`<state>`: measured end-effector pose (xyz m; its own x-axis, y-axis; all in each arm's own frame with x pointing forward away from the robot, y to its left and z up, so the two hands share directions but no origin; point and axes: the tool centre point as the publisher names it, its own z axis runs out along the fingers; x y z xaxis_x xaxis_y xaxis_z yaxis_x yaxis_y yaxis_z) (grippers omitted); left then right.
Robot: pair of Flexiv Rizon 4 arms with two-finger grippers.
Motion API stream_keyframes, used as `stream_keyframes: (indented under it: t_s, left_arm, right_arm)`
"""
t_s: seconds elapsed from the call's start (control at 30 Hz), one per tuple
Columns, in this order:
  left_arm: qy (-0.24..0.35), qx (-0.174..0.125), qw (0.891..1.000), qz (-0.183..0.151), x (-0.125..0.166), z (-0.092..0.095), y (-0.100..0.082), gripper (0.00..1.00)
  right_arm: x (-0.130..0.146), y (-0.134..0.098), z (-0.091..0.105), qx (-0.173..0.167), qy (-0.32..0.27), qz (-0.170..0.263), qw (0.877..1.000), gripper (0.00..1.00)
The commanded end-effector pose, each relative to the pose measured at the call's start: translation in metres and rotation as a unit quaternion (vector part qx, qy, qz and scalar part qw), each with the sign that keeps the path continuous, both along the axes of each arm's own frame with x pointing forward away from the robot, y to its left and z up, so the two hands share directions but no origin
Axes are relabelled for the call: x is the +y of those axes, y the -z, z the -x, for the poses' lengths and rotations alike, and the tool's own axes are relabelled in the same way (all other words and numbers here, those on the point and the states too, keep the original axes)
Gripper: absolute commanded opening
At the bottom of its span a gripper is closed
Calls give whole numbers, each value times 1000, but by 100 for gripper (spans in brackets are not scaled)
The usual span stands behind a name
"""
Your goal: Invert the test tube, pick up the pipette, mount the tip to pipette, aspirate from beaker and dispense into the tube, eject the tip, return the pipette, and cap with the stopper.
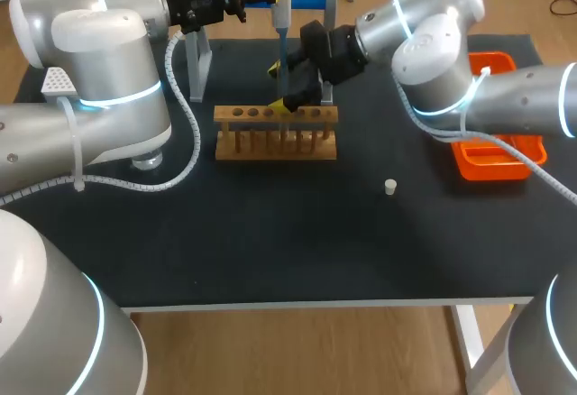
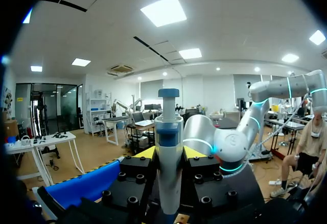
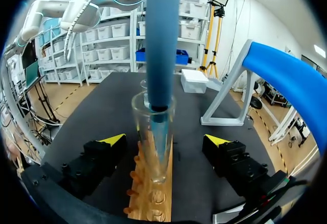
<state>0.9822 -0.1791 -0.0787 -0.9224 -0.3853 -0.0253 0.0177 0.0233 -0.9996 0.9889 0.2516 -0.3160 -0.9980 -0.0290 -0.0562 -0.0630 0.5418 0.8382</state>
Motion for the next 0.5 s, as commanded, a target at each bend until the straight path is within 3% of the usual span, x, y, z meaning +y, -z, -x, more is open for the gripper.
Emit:
stream_keyframes:
  t_s: [0.03,0.5]
  left_arm:
    - [-2,0,1000,1,-1,0,0,0]
    - [-2,0,1000,1,-1,0,0,0]
  right_arm:
    - [-1,1,0,1,1,0,1000,100]
    - [-2,0,0,0,-1,0,1000,100]
